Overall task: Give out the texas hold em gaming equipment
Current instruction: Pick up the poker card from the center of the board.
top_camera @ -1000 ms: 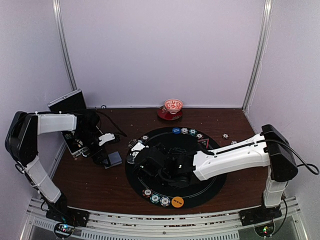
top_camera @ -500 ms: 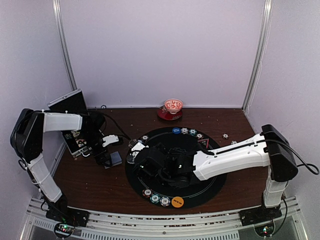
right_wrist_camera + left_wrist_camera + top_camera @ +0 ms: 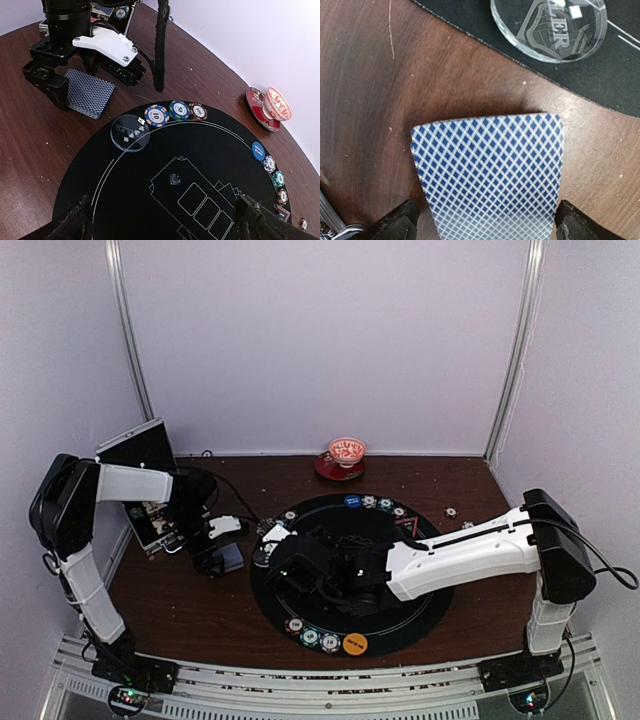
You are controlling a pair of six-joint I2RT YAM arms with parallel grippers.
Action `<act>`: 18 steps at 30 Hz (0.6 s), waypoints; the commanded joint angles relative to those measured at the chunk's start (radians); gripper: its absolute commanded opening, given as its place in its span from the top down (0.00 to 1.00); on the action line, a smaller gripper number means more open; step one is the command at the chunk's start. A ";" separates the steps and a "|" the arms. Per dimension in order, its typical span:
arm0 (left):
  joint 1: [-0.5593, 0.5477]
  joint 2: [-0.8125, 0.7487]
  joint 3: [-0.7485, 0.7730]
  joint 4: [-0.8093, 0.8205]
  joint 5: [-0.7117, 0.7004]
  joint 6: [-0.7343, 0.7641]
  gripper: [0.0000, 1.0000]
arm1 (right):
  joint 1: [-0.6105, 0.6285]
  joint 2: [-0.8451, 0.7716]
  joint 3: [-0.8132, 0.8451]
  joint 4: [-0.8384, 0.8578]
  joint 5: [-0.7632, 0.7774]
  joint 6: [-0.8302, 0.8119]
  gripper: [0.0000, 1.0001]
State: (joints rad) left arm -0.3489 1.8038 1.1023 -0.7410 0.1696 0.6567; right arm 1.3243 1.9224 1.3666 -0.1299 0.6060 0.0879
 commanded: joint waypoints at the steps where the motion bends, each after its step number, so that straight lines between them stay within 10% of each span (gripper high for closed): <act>1: -0.014 0.027 0.020 -0.002 -0.028 0.004 0.02 | -0.001 -0.016 0.008 0.005 0.002 0.022 0.00; 18: -0.055 0.045 -0.067 0.052 -0.063 -0.048 0.15 | 0.000 -0.035 -0.036 0.013 -0.008 0.068 0.00</act>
State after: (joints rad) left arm -0.3855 1.8095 1.0935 -0.7147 0.1081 0.6342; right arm 1.3243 1.9221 1.3540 -0.1253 0.6022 0.1215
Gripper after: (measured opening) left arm 0.871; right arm 0.997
